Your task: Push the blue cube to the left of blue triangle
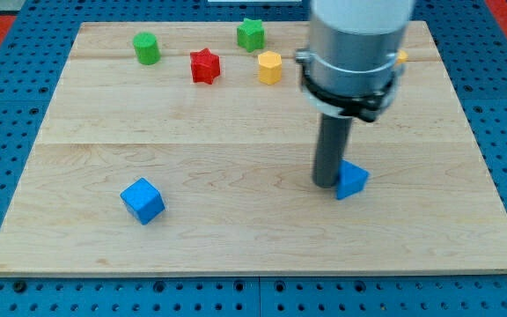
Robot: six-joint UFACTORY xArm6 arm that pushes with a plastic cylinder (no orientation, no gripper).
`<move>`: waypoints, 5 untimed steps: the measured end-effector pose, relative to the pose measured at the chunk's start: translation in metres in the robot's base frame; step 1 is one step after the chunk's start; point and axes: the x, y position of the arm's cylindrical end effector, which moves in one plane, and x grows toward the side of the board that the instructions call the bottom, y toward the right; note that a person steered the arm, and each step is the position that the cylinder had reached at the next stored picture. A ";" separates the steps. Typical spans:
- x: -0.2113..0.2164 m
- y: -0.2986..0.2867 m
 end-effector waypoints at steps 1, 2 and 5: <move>0.004 0.047; 0.022 0.055; 0.104 -0.164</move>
